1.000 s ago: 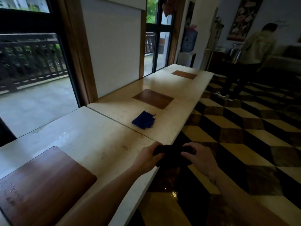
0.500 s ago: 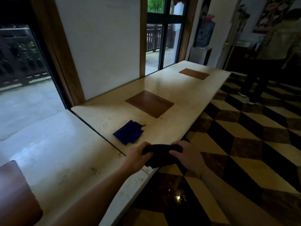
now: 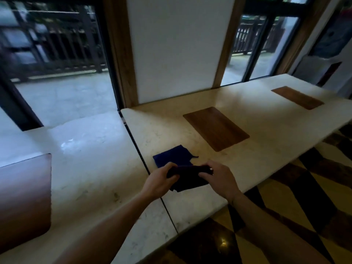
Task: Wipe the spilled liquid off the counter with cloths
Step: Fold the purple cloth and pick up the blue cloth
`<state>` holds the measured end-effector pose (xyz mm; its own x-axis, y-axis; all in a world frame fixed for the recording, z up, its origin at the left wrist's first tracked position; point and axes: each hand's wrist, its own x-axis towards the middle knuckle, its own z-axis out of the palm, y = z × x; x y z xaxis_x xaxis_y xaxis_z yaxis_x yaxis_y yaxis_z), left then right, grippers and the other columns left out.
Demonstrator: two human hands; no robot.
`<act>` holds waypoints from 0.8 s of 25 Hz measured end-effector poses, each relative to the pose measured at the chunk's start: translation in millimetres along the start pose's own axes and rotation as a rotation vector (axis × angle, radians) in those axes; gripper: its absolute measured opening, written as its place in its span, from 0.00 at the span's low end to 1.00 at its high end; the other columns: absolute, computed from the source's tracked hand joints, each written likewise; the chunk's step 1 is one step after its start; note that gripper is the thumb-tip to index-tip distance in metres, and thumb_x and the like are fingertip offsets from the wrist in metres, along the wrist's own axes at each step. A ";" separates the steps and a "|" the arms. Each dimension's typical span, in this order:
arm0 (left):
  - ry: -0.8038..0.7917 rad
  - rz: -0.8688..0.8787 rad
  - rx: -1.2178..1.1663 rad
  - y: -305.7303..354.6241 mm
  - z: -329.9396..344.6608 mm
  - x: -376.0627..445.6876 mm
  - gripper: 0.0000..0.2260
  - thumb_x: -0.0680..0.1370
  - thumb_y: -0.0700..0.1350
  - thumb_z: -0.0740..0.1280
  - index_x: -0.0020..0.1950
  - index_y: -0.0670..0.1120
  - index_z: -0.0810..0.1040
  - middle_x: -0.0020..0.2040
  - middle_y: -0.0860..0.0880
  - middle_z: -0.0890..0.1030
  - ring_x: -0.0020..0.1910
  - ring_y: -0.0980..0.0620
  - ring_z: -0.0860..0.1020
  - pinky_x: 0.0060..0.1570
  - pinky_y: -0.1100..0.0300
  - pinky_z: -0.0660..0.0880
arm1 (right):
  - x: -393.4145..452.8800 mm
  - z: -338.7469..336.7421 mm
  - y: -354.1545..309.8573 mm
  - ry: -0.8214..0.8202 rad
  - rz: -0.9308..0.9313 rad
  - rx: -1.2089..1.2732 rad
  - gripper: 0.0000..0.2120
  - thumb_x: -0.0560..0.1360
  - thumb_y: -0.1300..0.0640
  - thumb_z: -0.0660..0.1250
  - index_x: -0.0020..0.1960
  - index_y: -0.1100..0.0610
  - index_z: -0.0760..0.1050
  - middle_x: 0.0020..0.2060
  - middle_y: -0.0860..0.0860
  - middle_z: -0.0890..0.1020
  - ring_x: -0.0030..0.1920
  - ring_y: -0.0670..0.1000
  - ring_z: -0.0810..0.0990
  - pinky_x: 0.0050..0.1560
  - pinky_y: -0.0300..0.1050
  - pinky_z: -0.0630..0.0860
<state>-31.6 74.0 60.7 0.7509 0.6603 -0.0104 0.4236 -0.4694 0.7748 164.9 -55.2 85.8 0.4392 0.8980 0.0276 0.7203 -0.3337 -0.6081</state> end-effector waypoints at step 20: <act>0.337 -0.434 0.090 -2.2 25.9 31.0 0.09 0.79 0.50 0.65 0.59 0.58 0.74 0.49 0.56 0.82 0.41 0.60 0.81 0.44 0.54 0.82 | 159.4 30.1 34.9 -0.380 -0.484 -0.087 0.09 0.75 0.50 0.70 0.54 0.42 0.75 0.48 0.40 0.78 0.47 0.42 0.77 0.46 0.41 0.78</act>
<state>3.8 80.3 42.3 0.3008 0.9481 -0.1027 0.7104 -0.1510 0.6874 243.9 84.9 45.1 -0.1588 0.9873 -0.0098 0.8381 0.1296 -0.5300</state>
